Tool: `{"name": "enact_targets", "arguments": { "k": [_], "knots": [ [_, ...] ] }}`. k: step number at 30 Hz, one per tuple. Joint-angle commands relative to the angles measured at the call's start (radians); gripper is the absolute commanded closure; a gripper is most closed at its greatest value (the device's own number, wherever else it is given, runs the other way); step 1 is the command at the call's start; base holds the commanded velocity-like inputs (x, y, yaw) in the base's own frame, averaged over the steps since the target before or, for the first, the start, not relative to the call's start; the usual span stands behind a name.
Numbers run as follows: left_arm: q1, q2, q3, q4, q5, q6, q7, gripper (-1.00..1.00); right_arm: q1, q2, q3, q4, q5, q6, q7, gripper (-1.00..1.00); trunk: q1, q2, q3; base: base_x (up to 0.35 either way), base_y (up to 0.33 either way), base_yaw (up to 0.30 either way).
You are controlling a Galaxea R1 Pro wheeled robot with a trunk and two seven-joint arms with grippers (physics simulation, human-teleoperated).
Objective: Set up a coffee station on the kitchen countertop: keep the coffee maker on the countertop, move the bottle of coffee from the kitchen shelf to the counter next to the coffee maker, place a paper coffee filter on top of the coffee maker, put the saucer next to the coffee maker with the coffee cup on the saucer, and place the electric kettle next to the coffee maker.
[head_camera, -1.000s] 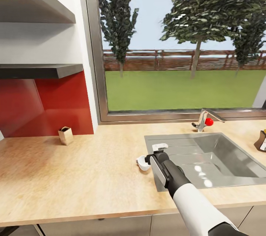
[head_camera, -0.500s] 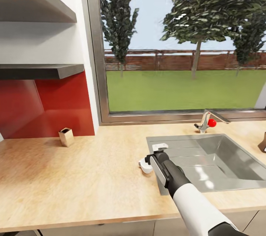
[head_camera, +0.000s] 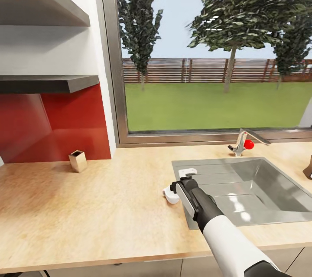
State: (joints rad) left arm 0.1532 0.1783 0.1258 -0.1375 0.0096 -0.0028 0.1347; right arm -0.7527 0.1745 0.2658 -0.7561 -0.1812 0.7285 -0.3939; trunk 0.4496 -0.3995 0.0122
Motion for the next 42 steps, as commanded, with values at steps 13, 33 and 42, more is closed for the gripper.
{"name": "enact_targets", "arguments": {
  "k": [13,33,42],
  "knots": [
    [0.000,0.000,0.005,-0.002,0.001,0.000,0.000,-1.00,0.000,0.000,0.004,0.031,-0.012,0.000,-0.009,-1.00,0.000,-0.001,0.000,0.000,0.011,0.000],
    [0.000,0.000,0.003,-0.002,0.001,0.000,0.000,-1.00,0.000,0.000,0.004,0.048,-0.012,0.000,-0.008,-1.00,0.000,-0.001,0.000,0.000,0.008,0.000],
    [0.000,0.000,0.004,-0.002,0.001,0.000,0.000,-1.00,0.000,0.000,0.004,0.050,-0.012,0.000,-0.008,-1.00,0.000,-0.001,0.000,0.000,0.028,0.000]
  ]
}}
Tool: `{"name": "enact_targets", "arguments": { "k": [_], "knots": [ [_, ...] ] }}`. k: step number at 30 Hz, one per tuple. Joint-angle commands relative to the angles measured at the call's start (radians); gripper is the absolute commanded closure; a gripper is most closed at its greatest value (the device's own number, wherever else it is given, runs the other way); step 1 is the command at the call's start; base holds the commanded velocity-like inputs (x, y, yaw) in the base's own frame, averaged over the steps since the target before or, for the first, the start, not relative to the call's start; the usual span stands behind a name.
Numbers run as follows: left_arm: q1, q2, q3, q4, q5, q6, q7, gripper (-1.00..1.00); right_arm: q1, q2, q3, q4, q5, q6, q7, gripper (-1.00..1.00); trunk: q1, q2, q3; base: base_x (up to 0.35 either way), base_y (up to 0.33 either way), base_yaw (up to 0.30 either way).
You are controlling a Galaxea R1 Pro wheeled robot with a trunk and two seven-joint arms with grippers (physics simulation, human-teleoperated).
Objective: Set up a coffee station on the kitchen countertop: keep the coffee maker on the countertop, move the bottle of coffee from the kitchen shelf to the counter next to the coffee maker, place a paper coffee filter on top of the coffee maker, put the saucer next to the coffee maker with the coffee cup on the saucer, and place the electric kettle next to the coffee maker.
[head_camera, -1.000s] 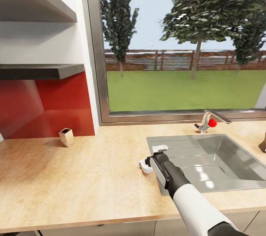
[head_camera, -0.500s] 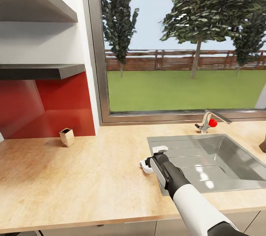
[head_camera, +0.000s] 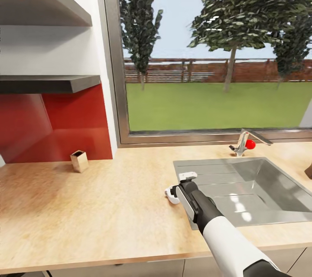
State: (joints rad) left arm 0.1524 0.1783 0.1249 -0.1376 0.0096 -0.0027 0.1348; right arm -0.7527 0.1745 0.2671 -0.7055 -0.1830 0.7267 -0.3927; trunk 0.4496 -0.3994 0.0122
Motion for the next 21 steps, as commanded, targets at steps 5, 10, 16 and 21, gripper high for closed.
{"name": "enact_targets", "arguments": {
  "k": [5,10,16,21],
  "knots": [
    [0.001,0.000,0.005,-0.002,0.001,0.000,0.000,-1.00,0.000,0.000,0.003,0.001,-0.009,0.002,-0.009,-1.00,0.000,-0.001,0.000,0.000,0.046,0.000],
    [0.001,0.000,0.005,-0.002,0.001,0.000,0.000,-1.00,0.000,0.000,0.003,0.013,-0.009,0.002,-0.009,-1.00,0.000,-0.001,0.000,0.000,0.008,0.000],
    [0.001,0.000,0.005,-0.002,0.001,0.000,0.000,-1.00,0.000,0.000,0.003,0.037,-0.010,0.001,0.008,-1.00,0.000,-0.001,0.000,0.020,0.011,0.000],
    [0.001,0.000,0.005,-0.002,0.001,0.000,0.000,-1.00,0.000,0.000,0.002,0.039,-0.009,0.000,0.016,-1.00,0.000,-0.001,0.000,0.048,0.025,0.000]
  ]
}}
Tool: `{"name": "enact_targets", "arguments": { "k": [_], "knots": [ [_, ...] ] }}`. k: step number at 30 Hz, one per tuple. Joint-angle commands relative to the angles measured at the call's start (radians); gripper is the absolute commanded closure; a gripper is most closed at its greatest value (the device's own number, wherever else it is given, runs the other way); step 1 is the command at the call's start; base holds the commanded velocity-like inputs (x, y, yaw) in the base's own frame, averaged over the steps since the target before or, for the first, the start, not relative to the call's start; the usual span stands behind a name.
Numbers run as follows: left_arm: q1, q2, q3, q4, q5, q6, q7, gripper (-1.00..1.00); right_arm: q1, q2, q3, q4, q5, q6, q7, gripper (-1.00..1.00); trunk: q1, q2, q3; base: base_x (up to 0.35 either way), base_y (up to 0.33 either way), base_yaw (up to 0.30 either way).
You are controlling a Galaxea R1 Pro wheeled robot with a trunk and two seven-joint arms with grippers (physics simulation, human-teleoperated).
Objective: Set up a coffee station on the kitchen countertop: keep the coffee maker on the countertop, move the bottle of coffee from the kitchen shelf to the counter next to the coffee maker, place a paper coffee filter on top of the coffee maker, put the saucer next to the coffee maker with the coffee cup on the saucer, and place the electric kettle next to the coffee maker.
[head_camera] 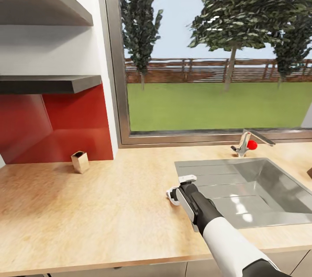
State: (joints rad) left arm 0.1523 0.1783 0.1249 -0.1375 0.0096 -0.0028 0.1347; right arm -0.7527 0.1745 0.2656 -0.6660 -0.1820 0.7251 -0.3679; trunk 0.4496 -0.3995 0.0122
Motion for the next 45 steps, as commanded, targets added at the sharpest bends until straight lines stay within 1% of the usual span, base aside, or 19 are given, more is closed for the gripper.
{"name": "enact_targets", "arguments": {
  "k": [1,18,26,39,40,45],
  "knots": [
    [0.001,0.000,0.005,-0.002,0.001,0.000,0.000,-1.00,0.000,0.000,0.003,0.000,-0.010,0.002,-0.009,-1.00,0.000,-0.001,0.000,0.016,0.007,0.000],
    [0.001,0.000,0.005,-0.002,0.001,0.000,0.000,-1.00,0.000,0.000,0.003,0.004,-0.010,0.002,-0.007,-1.00,0.000,-0.001,0.000,0.002,0.001,0.000],
    [0.001,0.000,0.005,-0.002,0.001,0.000,0.000,-1.00,0.000,0.000,0.003,0.035,-0.011,0.002,-0.006,-1.00,0.000,-0.001,0.000,0.000,0.000,0.000],
    [0.002,0.000,0.005,-0.002,0.001,0.000,0.000,-1.00,0.000,0.000,0.004,0.040,-0.011,0.002,-0.006,-1.00,0.000,-0.001,0.000,0.000,0.000,0.000],
    [0.001,0.000,0.005,-0.002,0.001,0.000,0.000,-1.00,0.000,0.000,0.004,0.040,-0.011,0.002,-0.006,1.00,0.000,-0.001,0.000,0.000,0.000,0.000],
    [0.001,0.000,0.005,-0.002,0.001,0.000,0.000,-1.00,0.000,0.000,0.004,0.040,-0.011,0.002,-0.006,1.00,0.000,-0.001,0.000,0.000,0.000,0.000]
  ]
}}
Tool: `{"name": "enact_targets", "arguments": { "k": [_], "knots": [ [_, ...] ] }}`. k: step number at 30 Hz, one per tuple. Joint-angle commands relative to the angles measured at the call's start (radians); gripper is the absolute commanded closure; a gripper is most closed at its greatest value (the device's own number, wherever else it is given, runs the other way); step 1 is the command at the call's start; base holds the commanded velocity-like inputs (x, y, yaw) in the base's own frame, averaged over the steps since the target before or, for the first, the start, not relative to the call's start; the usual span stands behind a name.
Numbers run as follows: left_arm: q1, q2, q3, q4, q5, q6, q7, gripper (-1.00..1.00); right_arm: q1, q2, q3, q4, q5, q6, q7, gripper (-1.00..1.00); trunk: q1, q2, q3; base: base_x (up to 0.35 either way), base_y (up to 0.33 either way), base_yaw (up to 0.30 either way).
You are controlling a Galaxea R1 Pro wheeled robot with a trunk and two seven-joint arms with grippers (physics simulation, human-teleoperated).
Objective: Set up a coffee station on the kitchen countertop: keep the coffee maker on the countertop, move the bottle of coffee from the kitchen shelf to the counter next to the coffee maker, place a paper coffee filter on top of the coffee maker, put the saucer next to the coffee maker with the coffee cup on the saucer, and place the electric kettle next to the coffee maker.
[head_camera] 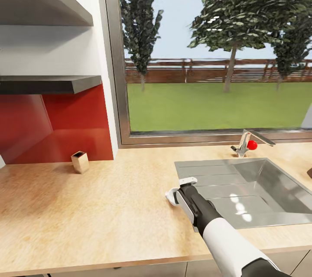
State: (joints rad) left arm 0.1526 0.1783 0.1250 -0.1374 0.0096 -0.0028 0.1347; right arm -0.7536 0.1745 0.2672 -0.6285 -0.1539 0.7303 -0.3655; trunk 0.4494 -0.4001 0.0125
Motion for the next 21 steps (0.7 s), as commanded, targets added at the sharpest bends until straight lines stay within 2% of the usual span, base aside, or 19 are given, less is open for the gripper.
{"name": "enact_targets", "arguments": {
  "k": [1,21],
  "knots": [
    [0.001,0.000,0.005,-0.002,0.001,0.000,0.000,-1.00,0.000,0.000,0.003,0.003,-0.039,-0.003,-0.009,1.00,0.001,0.000,0.000,0.000,0.000,0.000],
    [0.001,0.000,0.006,-0.002,0.001,0.000,0.000,-1.00,0.000,0.000,0.003,0.003,-0.039,-0.003,-0.009,1.00,0.001,0.000,0.000,0.000,0.000,0.000]
  ]
}}
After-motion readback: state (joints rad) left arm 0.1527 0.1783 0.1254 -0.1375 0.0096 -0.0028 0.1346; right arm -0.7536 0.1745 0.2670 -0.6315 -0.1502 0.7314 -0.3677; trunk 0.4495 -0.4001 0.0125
